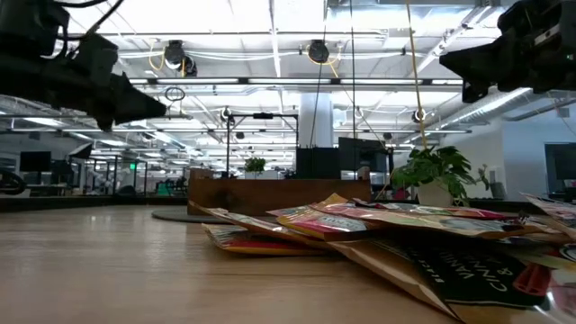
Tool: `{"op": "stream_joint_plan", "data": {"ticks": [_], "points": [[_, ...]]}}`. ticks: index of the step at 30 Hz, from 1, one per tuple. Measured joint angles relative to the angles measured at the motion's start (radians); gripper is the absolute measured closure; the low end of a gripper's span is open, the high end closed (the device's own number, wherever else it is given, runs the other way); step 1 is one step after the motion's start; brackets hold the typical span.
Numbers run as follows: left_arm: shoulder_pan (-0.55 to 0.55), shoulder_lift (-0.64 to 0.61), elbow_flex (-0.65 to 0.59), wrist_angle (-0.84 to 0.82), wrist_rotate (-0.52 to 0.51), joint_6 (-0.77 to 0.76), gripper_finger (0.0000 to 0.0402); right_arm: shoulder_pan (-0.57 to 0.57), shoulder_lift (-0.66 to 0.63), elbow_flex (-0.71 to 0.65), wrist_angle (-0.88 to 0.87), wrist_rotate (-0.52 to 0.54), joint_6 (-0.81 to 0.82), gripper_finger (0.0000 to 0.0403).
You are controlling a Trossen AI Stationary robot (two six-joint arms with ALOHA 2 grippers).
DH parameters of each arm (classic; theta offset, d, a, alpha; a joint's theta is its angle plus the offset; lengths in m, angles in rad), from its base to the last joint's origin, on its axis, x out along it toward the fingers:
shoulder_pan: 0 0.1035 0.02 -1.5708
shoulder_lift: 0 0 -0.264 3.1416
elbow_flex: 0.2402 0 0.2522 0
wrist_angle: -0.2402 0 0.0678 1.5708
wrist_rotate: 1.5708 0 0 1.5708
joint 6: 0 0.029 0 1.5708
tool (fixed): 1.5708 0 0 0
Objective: Pick & Place Tea
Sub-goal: Put the red tea bag into the right section of the wooden organizer
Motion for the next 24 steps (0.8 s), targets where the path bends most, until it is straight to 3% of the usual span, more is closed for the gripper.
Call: {"op": "stream_joint_plan", "data": {"ticks": [7,13,20,24], "points": [[-0.070,0.184,0.213,-0.038,0.179,-0.039,0.0344,0.013,0.022,0.010,0.054,-0.051,0.000,0.0403],[-0.214,0.427,0.439,-0.146,0.132,0.007,0.0344,0.080,0.110,0.049,0.014,-0.050,0.014,0.0403],[-0.339,0.719,0.642,-0.156,0.120,0.018,0.0344,0.216,0.268,0.082,-0.014,-0.045,0.126,0.0403],[-0.385,0.883,0.744,-0.160,0.120,0.060,0.0344,0.310,0.362,0.082,0.005,0.036,0.197,0.0403]]}}
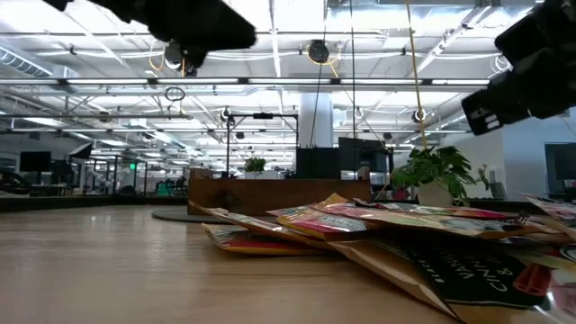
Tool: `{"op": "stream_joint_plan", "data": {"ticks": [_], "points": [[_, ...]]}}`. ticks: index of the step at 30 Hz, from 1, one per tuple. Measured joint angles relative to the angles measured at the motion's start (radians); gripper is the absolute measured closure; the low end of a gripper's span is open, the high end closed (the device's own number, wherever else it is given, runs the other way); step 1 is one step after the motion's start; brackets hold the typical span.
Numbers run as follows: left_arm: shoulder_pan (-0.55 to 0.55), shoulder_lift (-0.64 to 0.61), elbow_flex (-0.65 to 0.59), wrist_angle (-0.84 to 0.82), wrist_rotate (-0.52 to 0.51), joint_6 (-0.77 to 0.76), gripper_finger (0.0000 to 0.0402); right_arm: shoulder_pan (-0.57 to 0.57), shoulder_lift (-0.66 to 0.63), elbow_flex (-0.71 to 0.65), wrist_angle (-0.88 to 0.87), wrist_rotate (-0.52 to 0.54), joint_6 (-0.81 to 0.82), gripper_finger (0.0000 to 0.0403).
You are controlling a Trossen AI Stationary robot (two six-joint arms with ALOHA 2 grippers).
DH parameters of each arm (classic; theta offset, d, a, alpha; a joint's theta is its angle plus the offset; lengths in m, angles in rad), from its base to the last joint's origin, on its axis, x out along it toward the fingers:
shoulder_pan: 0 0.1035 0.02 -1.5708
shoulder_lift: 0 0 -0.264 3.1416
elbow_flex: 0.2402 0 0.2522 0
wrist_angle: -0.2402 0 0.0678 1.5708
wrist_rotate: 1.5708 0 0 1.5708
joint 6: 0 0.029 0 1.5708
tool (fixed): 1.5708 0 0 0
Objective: Pick & Place Tea
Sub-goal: Put the red tea bag into the right section of the wooden organizer
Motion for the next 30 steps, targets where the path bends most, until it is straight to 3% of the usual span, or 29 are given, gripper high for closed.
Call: {"op": "stream_joint_plan", "data": {"ticks": [8,13,20,25,30], "points": [[-0.024,0.254,0.205,-0.010,-0.001,-0.002,0.0344,0.145,0.224,0.002,0.192,0.103,0.090,0.0403],[-0.030,0.371,0.359,-0.157,0.008,-0.009,0.0344,0.211,0.411,0.028,0.394,0.101,0.092,0.0403],[-0.040,0.470,0.509,-0.256,0.011,-0.019,0.0344,0.238,0.641,0.189,0.347,0.107,0.060,0.0403],[-0.023,0.522,0.530,-0.255,0.023,-0.085,0.0344,0.218,0.738,0.260,0.280,0.122,0.026,0.0403],[-0.024,0.576,0.531,-0.232,0.114,-0.092,0.0344,0.189,0.809,0.303,0.248,0.097,0.065,0.0383]]}}
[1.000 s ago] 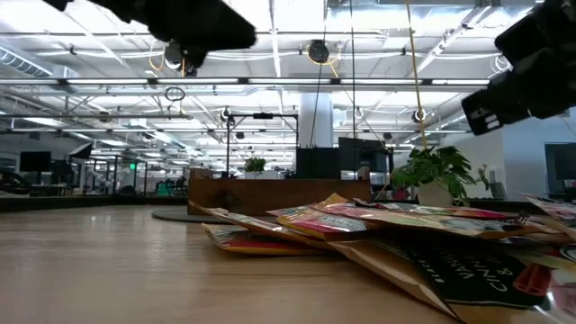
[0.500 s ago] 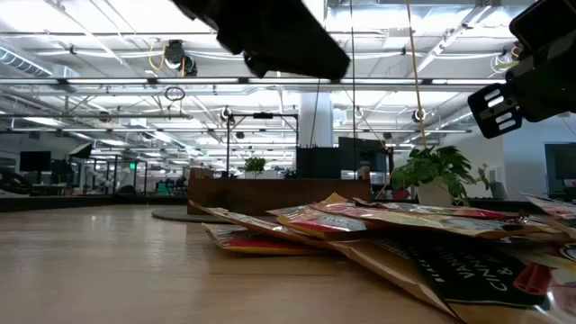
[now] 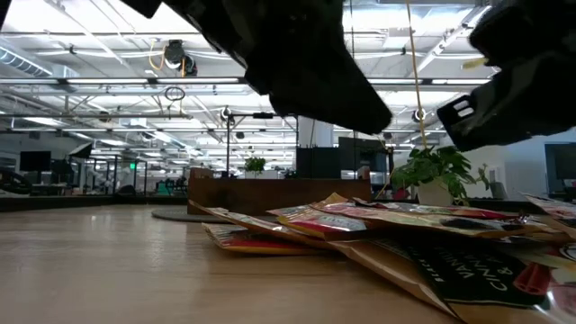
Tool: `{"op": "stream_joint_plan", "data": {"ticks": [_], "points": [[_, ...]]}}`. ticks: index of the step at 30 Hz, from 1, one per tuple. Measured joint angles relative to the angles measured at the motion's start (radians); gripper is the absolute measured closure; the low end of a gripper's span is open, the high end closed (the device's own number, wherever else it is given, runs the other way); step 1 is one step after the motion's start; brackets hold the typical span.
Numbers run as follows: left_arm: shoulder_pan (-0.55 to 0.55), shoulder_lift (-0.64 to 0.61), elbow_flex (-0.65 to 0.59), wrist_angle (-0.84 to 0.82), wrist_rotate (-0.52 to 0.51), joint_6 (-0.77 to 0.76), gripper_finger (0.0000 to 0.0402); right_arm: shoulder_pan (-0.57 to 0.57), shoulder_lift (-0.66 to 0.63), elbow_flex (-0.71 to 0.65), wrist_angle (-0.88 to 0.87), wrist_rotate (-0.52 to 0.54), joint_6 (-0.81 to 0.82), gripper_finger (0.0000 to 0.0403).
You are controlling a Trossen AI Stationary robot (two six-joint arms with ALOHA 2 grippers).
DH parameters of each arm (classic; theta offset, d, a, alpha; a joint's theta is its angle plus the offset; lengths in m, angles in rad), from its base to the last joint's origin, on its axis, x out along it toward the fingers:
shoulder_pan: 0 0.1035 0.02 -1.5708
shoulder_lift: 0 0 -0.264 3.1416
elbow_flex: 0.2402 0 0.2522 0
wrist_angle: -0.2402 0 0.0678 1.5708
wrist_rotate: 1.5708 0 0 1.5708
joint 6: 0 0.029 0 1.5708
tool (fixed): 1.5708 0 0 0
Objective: Pick & Place Tea
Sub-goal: Put the red tea bag into the right section of the wooden organizer
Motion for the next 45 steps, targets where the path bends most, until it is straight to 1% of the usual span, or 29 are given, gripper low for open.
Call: {"op": "stream_joint_plan", "data": {"ticks": [4,8,10,13,15,20,24,33,37,45], "points": [[-0.014,0.037,0.023,0.045,0.054,-0.007,0.0344,-0.025,0.043,0.044,-0.003,0.000,0.031,0.0335],[-0.029,0.065,0.064,0.019,0.052,-0.009,0.0344,-0.058,0.073,0.072,-0.021,-0.002,0.086,0.0278],[-0.032,0.082,0.087,0.009,0.050,-0.032,0.0344,-0.080,0.084,0.069,-0.031,-0.033,0.123,0.0254],[-0.034,0.111,0.121,-0.018,0.054,-0.062,0.0344,-0.100,0.089,0.069,-0.070,-0.078,0.179,0.0228],[-0.037,0.116,0.140,-0.096,0.046,-0.074,0.0344,-0.102,0.090,0.069,-0.074,-0.078,0.192,0.0218],[-0.034,0.137,0.174,-0.163,0.026,-0.112,0.0344,-0.102,0.093,0.069,-0.084,-0.080,0.201,0.0211],[-0.024,0.151,0.182,-0.159,0.026,-0.119,0.0344,-0.103,0.095,0.069,-0.099,-0.085,0.234,0.0215],[-0.008,0.155,0.182,-0.148,0.026,-0.146,0.0344,-0.110,0.108,0.069,-0.151,-0.175,0.310,0.0217],[0.002,0.171,0.181,-0.158,0.026,-0.151,0.0344,-0.123,0.110,0.069,-0.159,-0.208,0.316,0.0218],[0.025,0.195,0.181,-0.151,0.034,-0.165,0.0344,-0.134,0.110,0.069,-0.139,-0.209,0.316,0.0218]]}}
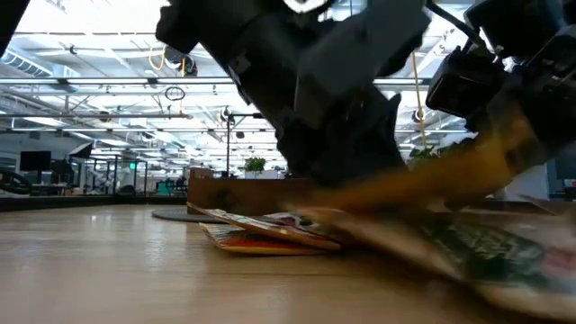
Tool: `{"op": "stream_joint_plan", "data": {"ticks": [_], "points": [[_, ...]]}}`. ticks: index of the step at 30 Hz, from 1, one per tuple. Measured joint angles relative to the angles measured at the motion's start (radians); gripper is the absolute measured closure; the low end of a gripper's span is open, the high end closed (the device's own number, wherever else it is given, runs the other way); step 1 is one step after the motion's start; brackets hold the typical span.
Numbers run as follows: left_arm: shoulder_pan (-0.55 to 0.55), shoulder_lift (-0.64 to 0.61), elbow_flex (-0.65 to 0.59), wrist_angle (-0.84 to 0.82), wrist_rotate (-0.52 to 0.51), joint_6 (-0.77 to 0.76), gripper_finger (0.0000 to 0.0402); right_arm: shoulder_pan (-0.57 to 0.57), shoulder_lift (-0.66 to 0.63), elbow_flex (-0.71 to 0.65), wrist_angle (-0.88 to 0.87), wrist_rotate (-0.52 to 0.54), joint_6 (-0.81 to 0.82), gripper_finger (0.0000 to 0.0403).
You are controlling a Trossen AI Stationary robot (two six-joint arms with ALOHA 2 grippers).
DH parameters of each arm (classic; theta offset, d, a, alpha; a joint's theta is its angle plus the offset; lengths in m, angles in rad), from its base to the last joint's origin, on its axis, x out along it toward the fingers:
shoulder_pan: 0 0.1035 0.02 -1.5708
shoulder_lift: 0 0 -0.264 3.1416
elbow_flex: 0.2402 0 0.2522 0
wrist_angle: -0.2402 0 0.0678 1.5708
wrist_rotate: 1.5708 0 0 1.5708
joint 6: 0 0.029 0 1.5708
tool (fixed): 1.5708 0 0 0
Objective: Pick & Place Tea
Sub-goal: Put the red tea bag into the right section of the wooden organizer
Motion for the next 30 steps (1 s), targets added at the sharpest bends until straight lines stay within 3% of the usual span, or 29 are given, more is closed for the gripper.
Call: {"op": "stream_joint_plan", "data": {"ticks": [15,24,30], "points": [[0.019,0.000,0.000,0.000,-0.052,0.038,0.0344,-0.046,0.000,0.000,-0.071,-0.057,0.049,0.0218],[0.018,0.026,0.000,0.017,-0.065,0.039,0.0344,-0.096,0.000,0.000,-0.081,-0.206,0.187,0.0218],[0.018,0.065,0.002,0.057,-0.069,0.052,0.0344,-0.125,0.000,-0.001,-0.095,-0.212,0.229,0.0218]]}}
